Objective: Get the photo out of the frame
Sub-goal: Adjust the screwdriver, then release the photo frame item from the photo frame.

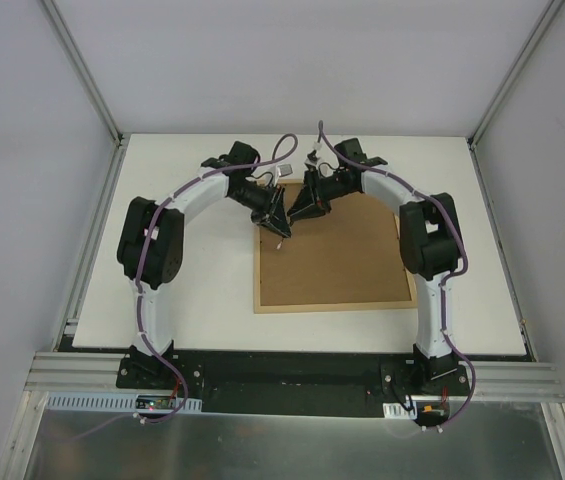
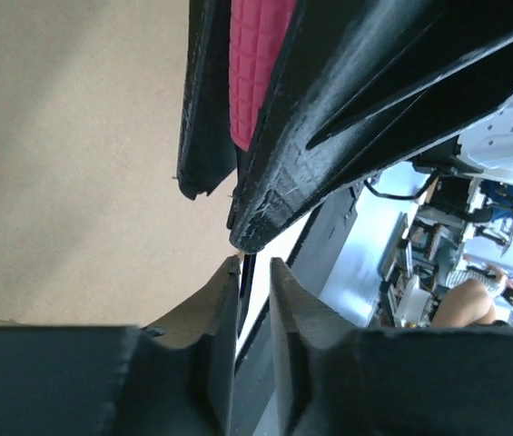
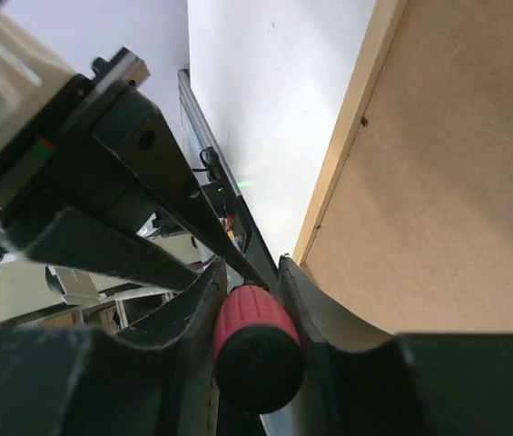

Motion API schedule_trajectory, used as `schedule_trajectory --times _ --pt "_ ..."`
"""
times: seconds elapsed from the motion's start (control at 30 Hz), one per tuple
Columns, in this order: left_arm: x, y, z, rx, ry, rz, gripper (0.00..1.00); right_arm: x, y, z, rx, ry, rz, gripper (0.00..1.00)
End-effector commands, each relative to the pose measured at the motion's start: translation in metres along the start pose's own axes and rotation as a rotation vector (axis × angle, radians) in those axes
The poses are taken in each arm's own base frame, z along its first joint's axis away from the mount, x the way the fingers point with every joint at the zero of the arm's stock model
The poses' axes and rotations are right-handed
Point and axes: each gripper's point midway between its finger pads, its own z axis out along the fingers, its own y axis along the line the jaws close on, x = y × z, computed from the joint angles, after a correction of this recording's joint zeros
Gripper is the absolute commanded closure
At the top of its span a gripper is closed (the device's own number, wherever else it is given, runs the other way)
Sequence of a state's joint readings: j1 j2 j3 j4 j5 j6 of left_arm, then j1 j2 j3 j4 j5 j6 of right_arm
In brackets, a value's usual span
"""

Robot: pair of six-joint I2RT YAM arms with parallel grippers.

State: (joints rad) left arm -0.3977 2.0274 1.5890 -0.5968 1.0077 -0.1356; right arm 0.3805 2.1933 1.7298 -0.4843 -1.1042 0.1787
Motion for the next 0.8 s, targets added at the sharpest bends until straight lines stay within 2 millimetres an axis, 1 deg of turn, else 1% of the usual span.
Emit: schedule_trajectory --times 0.0,0.03,0.1,0.13,0.2,0.27,0.3,0.37,0.43,0.5,0.53,0.67,0.77 --pt "-0.018 -0.004 -0.017 -0.022 -0.053 0.031 0.68 0.005 0.020 -0.011 0.031 -0.040 -0.102 1.00" --pt "-0.021 -0.002 -0.023 -0.023 -0.070 0.018 0.61 0.001 0.016 -0.012 0.044 -0.070 -0.092 1.00" --pt "-0.028 0.003 -0.040 -0.037 -0.112 0.006 0.54 -0.010 0.006 -0.018 0.067 -0.136 -0.064 1.00" --pt "-0.031 0.007 -0.048 -0.049 -0.131 -0.001 0.51 -0.015 -0.002 -0.019 0.092 -0.163 -0.041 1.00" --pt "-0.036 0.019 -0.066 -0.099 -0.180 -0.010 0.50 -0.025 -0.015 -0.020 0.130 -0.209 -0.007 1.00" --pt "-0.037 0.039 -0.079 -0.193 -0.219 -0.035 0.50 -0.035 -0.027 -0.017 0.164 -0.249 0.028 1.00" --pt "-0.035 0.047 -0.083 -0.218 -0.226 -0.054 0.50 -0.041 -0.033 -0.014 0.176 -0.266 0.050 1.00" --pt "-0.030 0.069 -0.086 -0.297 -0.231 -0.098 0.51 -0.053 -0.046 -0.007 0.198 -0.291 0.075 1.00" --pt "-0.020 0.086 -0.084 -0.334 -0.214 -0.146 0.52 -0.063 -0.056 0.000 0.232 -0.314 0.089 0.99" --pt "-0.010 0.101 -0.078 -0.356 -0.193 -0.180 0.53 -0.070 -0.067 0.008 0.251 -0.325 0.135 1.00" --pt "-0.004 0.109 -0.074 -0.363 -0.179 -0.204 0.54 -0.073 -0.068 0.014 0.254 -0.326 0.144 0.99" --pt "0.004 0.128 -0.063 -0.367 -0.155 -0.247 0.57 -0.071 -0.073 0.038 0.268 -0.291 0.163 1.00" --pt "0.005 0.135 -0.057 -0.356 -0.145 -0.272 0.60 -0.072 -0.075 0.049 0.267 -0.276 0.160 1.00"
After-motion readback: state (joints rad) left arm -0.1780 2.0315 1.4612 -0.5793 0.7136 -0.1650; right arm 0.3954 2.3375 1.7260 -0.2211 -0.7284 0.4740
